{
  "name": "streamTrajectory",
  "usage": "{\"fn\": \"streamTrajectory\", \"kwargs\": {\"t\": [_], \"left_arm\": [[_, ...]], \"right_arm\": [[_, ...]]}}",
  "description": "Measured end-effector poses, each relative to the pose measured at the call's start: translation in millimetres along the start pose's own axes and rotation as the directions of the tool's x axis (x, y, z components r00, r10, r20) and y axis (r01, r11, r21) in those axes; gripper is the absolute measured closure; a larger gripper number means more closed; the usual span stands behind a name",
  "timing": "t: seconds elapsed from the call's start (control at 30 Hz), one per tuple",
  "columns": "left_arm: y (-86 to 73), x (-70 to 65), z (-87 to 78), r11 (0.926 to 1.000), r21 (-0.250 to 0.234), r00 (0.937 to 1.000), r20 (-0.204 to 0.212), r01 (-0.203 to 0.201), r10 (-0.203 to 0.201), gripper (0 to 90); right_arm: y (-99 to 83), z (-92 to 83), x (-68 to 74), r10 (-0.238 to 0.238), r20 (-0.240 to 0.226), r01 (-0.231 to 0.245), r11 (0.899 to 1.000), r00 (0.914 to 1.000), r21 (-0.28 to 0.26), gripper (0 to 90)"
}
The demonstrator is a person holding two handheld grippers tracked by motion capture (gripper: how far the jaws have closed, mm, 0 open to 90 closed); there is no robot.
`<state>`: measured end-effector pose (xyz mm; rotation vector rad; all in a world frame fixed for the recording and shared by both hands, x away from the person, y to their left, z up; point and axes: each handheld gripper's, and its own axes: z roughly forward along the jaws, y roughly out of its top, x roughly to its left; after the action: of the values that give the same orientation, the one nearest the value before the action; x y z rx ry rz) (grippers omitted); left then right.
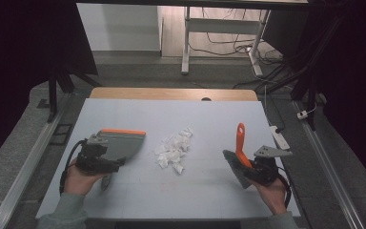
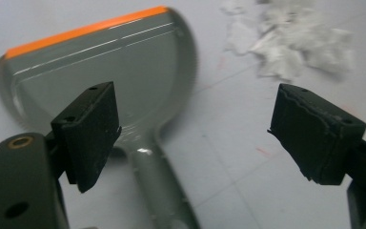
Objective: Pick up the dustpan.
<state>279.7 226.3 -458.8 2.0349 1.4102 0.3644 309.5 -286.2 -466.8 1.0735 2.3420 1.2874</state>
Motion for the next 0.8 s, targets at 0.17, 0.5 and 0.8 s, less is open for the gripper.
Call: {"fn": "streamTrajectory", "kwargs": {"t": [0.17, 0.5, 0.8], "left_arm": [[-7.6, 10.9, 3.9, 0.9982, 0.029, 0.9983, -0.028, 0.052, -0.051, 16.9], [-17.3, 11.7, 24.6, 0.9834, 0.142, 0.9918, -0.075, 0.114, -0.104, 13.5], [-22.5, 15.5, 35.3, 0.9738, 0.171, 0.9871, -0.080, 0.150, -0.138, 12.6]], "right_arm": [[-0.5, 0.7, 0.4, -0.002, 0.006, 0.002, 1.000, 1.0000, 0.010, 76.3], [-1.9, 3.6, 2.3, -0.010, 0.012, 0.010, 1.000, 0.9999, 0.027, 76.3], [-2.9, 5.3, 3.1, -0.012, 0.015, 0.012, 0.999, 0.9998, 0.036, 76.2]]}}
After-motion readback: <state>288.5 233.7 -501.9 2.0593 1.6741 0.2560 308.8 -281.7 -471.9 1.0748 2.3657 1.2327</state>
